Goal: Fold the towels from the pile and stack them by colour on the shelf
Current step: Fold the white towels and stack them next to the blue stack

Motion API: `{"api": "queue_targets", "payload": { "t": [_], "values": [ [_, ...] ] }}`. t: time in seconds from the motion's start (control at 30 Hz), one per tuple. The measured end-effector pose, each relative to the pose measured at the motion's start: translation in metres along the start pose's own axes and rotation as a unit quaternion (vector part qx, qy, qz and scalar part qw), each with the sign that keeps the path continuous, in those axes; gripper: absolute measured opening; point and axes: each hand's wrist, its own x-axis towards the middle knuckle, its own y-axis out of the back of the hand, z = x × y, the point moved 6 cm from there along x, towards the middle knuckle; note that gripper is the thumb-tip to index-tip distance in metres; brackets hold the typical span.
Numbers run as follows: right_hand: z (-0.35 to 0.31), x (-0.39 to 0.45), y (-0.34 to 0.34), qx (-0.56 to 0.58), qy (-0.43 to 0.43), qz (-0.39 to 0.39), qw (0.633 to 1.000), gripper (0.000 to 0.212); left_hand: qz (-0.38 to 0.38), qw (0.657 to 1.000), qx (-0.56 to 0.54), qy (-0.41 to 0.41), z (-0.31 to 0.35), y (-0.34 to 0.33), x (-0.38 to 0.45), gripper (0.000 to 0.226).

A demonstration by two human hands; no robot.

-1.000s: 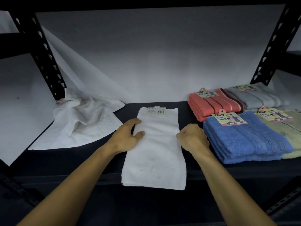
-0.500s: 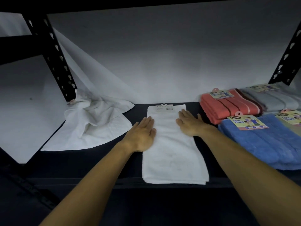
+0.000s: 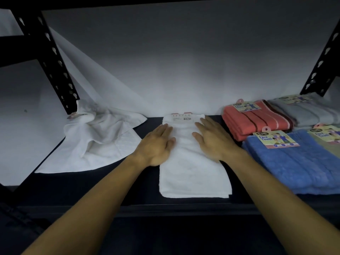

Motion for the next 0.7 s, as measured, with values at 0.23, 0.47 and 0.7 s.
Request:
{"api": "queue_targets", "payload": {
  "t": [0.23,0.47,0.7],
  "values": [
    [-0.021,-0.127,-0.010,0.039,0.113,-0.033,0.992,0.077,-0.047,0.994,0.017,-0.097,0.028,0.011,-0.099,0.069],
    [-0.022,-0.165,-0.026,-0.056,0.175,0.044,0.982,0.069,0.030,0.979,0.143,-0.145,0.023,-0.027,-0.150,0.070],
    [-0.012,-0.173,-0.025,0.020,0.246,0.113,0.962,0.047,0.136,0.962,0.086,-0.222,0.021,-0.030,-0.156,0.050]
  ]
}}
